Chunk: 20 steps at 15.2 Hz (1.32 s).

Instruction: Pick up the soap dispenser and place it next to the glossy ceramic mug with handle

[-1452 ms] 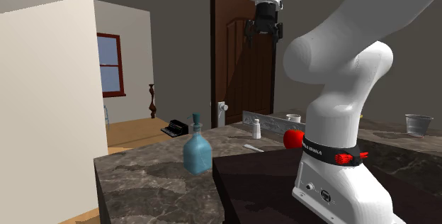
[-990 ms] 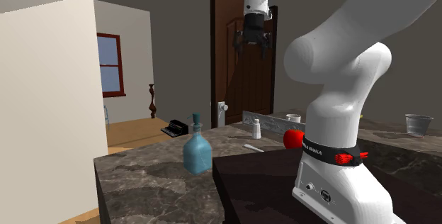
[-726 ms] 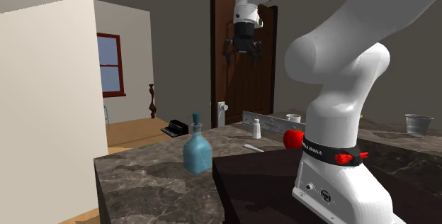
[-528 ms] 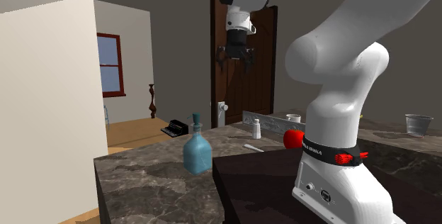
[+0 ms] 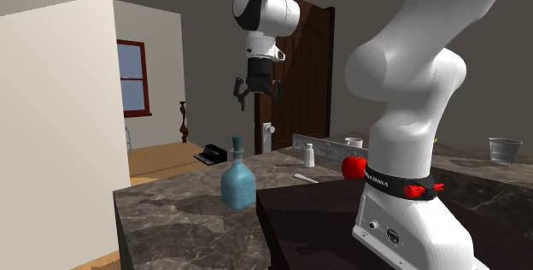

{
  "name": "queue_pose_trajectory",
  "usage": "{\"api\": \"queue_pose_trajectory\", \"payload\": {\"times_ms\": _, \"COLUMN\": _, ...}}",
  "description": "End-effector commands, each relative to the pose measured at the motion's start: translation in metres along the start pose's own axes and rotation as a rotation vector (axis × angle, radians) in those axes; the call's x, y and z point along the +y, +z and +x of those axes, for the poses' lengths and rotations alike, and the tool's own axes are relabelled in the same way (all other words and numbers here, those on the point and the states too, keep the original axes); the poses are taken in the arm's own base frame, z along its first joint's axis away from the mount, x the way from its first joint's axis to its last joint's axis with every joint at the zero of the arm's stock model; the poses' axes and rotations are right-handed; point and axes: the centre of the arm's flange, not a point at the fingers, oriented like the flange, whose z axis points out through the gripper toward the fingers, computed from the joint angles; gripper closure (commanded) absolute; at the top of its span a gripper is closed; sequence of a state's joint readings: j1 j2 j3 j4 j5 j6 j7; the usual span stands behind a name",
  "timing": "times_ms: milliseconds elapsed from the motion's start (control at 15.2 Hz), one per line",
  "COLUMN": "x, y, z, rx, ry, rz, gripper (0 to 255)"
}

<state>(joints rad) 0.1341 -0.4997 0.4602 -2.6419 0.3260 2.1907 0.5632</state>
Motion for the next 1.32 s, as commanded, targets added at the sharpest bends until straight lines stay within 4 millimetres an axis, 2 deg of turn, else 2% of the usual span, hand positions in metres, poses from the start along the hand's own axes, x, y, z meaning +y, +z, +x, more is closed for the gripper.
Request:
{"api": "queue_pose_trajectory", "payload": {"times_ms": 0, "x": -0.017, "y": 0.02, "z": -0.005, "rx": 0.0, "ry": 0.005, "rz": -0.001, "gripper": 0}}
{"api": "queue_pose_trajectory", "payload": {"times_ms": 330, "x": -0.062, "y": 0.065, "z": -0.016, "rx": -0.002, "ry": 0.014, "rz": -0.006, "gripper": 0}}
{"api": "queue_pose_trajectory", "payload": {"times_ms": 858, "x": -0.061, "y": 0.105, "z": -0.016, "rx": -0.002, "ry": 0.014, "rz": -0.006, "gripper": 0}}
{"api": "queue_pose_trajectory", "payload": {"times_ms": 1254, "x": -0.061, "y": 0.105, "z": -0.016, "rx": -0.002, "ry": 0.014, "rz": -0.006, "gripper": 0}}
